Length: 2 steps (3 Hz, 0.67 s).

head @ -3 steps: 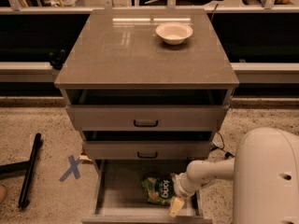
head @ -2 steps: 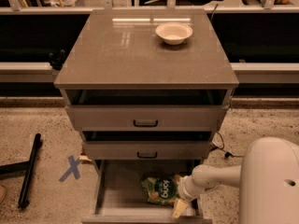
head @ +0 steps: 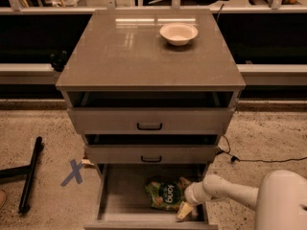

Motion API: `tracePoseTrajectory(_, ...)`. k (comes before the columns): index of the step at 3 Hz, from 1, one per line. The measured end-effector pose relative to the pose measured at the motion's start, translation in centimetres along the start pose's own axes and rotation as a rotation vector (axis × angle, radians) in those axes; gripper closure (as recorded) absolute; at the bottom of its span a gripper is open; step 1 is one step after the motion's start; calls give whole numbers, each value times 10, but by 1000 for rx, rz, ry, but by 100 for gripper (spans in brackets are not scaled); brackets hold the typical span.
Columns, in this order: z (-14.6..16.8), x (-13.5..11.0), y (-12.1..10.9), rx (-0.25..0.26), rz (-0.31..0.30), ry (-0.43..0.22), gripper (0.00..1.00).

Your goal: Pick green rice chip bag from bottom drawer and place on counter

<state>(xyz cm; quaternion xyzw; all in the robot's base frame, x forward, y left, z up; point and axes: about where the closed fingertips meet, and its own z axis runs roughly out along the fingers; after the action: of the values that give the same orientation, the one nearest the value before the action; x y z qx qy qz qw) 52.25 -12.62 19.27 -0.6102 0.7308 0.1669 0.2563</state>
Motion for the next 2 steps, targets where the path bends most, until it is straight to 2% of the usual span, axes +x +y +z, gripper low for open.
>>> tracePoseTrajectory(1, 9, -16, -18, 29, -54, -29, 0)
tracePoseTrajectory(2, 45, -19, -31, 7, -84, -27, 0)
